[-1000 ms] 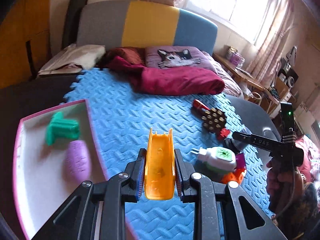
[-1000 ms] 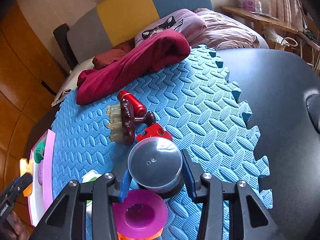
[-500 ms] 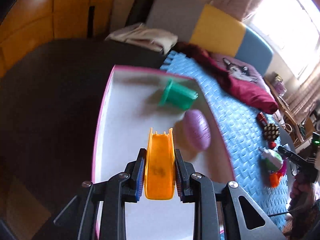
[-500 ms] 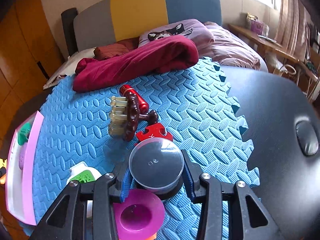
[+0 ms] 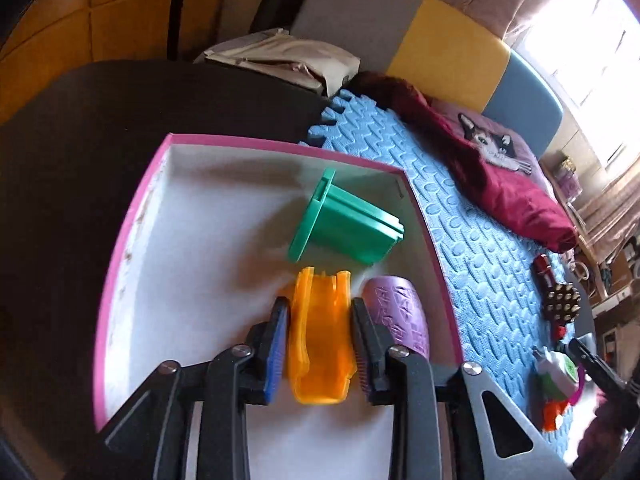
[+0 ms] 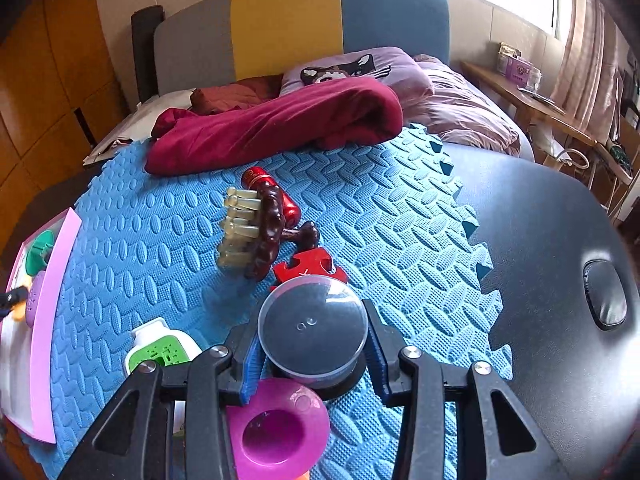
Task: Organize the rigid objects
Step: 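Drop the orange slide piece in the tray with the left tool while the right grasps the grey cup, then carry the grey lidded cup to the white tray and release it with the right tool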
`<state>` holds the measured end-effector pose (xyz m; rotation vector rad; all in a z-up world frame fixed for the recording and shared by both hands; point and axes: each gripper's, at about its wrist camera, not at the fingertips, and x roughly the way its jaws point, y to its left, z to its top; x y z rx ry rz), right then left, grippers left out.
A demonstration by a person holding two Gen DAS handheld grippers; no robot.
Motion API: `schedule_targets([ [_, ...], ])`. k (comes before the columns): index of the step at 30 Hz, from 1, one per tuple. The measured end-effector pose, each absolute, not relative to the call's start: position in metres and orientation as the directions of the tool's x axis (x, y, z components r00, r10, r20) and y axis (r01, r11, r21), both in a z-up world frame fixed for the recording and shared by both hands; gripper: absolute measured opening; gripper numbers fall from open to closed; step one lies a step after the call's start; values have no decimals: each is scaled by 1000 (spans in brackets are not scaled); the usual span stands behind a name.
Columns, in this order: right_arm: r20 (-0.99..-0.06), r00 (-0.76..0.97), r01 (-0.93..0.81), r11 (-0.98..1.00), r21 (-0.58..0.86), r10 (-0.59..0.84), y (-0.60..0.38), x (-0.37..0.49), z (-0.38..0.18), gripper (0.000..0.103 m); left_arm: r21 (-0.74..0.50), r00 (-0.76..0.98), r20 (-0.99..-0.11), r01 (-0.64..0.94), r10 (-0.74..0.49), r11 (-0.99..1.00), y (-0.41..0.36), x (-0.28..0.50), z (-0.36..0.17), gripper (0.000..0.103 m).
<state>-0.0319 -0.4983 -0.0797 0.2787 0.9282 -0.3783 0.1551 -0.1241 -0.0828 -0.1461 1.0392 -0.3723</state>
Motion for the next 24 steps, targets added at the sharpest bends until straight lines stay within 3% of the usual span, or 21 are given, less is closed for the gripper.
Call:
schedule_targets([
  [3,-819,540,432,899,70,-196,-498,-32,-80,43,-281,468,-807,232,-361,931,-121,154,-80,47],
  [5,-819,539,432,899,71,-194,-499,-32,-80,43,-280,481,-803,218,-352,935,-117,151,-78,61],
  [9,-818,543,436,896,80,-191,-500,-32,-79,43,-269,518,-788,196,-332,943,-103,137,-68,69],
  [24,-728,670,433,872,227,-143,-508,-46,-56,43,-228,560,-744,300,-364,926,-109,67,-35,70],
])
